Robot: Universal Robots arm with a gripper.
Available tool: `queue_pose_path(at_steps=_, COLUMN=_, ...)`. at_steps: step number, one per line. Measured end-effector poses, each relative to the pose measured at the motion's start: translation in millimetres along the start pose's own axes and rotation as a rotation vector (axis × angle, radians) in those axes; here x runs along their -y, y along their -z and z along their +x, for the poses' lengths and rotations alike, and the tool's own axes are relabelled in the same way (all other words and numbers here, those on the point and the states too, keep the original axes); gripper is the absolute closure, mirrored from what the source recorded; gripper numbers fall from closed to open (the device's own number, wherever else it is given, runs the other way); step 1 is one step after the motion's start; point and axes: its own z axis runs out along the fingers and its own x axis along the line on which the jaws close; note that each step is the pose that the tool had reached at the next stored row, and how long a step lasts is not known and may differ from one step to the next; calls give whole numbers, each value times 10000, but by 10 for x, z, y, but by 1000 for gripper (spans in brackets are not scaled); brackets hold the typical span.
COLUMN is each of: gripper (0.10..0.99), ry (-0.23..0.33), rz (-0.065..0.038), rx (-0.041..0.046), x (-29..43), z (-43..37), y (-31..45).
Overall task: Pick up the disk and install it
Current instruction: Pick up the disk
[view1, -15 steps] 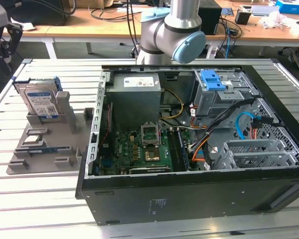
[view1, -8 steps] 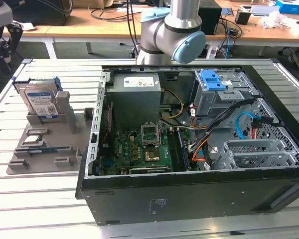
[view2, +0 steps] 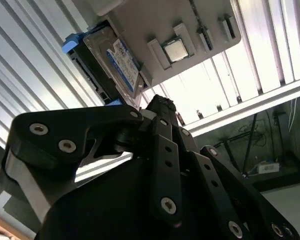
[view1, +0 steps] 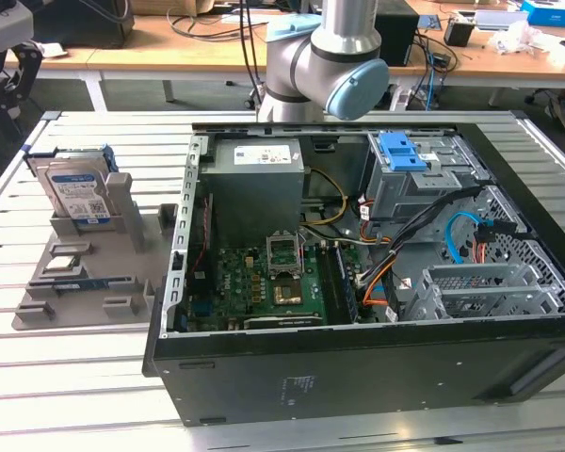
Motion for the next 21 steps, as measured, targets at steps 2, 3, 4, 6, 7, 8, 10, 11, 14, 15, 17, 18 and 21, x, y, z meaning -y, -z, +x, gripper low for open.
queue_pose_path(at_steps=2, gripper=984, ry=218, rz=-5, rx=-9, x=0, z=0, y=0)
queue_pose_path(at_steps=3, gripper=984, ry=339, rz=-8, rx=-15, x=0, z=0, y=0)
queue_pose_path(at_steps=4, gripper=984, ry=455, rz=-11, rx=-20, x=0, z=0, y=0)
queue_pose_path(at_steps=6, gripper=984, ry=694, rz=-17, rx=-30, x=0, z=0, y=0)
queue_pose_path(at_steps=7, gripper=984, ry=836, rz=-20, rx=-36, x=0, z=0, y=0)
queue_pose_path(at_steps=8, gripper=984, ry=937, rz=-22, rx=-41, x=0, z=0, y=0)
queue_pose_path(at_steps=10, gripper=984, ry=1177, rz=-28, rx=-51, x=0, z=0, y=0)
queue_pose_path(at_steps=11, gripper=984, ry=1308, rz=-31, rx=-57, x=0, z=0, y=0)
queue_pose_path(at_steps=14, gripper=984, ry=1723, rz=-41, rx=-75, x=0, z=0, y=0)
queue_pose_path(at_steps=15, gripper=984, ry=1837, rz=-43, rx=-79, x=0, z=0, y=0)
queue_pose_path(at_steps=17, gripper=984, ry=2048, rz=-48, rx=-89, x=0, z=0, y=0)
queue_pose_path(at_steps=18, gripper=984, ry=2158, rz=-51, rx=-94, x=0, z=0, y=0)
queue_pose_path(at_steps=21, gripper=984, ry=2528, rz=-59, rx=-109, x=0, z=0, y=0)
